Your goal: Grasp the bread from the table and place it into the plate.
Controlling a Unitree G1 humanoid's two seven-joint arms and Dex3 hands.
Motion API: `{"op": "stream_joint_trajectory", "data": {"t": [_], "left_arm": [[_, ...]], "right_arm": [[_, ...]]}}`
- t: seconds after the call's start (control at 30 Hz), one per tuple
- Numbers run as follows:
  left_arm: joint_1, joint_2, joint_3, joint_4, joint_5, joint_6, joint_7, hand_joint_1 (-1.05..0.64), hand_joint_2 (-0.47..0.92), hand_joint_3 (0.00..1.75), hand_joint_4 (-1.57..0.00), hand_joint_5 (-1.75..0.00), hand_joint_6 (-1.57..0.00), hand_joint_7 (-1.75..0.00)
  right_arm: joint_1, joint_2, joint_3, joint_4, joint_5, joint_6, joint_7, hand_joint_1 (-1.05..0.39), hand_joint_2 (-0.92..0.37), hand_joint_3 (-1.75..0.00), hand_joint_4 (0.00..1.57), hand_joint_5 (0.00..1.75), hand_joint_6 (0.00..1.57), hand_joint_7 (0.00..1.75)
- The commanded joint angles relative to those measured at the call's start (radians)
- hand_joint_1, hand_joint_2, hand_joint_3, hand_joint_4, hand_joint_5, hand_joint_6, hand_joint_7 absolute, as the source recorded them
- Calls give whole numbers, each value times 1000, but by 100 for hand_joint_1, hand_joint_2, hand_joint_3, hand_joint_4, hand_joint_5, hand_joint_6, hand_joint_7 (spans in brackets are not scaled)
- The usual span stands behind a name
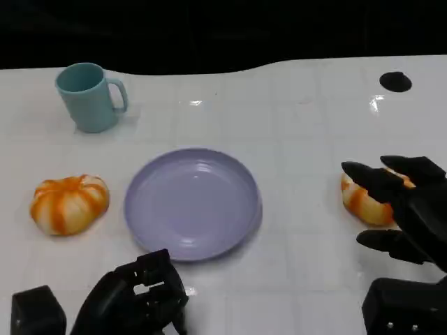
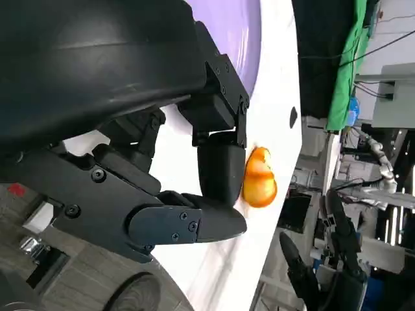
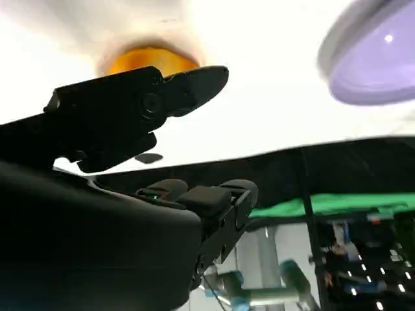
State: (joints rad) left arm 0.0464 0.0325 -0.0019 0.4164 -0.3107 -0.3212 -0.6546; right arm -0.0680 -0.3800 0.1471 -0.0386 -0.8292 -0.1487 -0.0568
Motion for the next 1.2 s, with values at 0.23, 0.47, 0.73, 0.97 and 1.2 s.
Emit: {"op": "stream_joint_trajectory", "data": {"t": [0.23, 0.47, 0.73, 0.97, 1.2], "left_arm": [[2, 11, 2, -16, 10, 1, 4, -59, 75, 52, -77, -175, -74, -145], [7, 9, 2, -23, 9, 1, 6, -60, 75, 52, -77, -175, -74, -144], [14, 6, 1, -31, 11, -3, 6, -60, 75, 54, -77, -175, -74, -145], [19, 1, 0, -41, 7, 10, 8, -59, 74, 54, -77, -175, -74, -146], [28, -1, -1, -56, 12, 13, 13, -60, 74, 54, -78, -175, -74, -145]], "right_arm": [[-102, -45, 54, 40, -55, 103, 80, -55, -87, 0, 1, 36, 24, 1], [-174, -47, 99, 116, -82, 148, 101, -52, -85, 0, 1, 40, 25, 1], [-266, -35, 151, 278, -77, 158, 78, -48, -84, 0, 4, 39, 28, 1], [-327, -26, 195, 394, -67, 177, 86, -51, -84, 0, 11, 25, 29, 0], [-370, -20, 226, 496, -48, 173, 76, -52, -84, 0, 15, 18, 29, 0]]}}
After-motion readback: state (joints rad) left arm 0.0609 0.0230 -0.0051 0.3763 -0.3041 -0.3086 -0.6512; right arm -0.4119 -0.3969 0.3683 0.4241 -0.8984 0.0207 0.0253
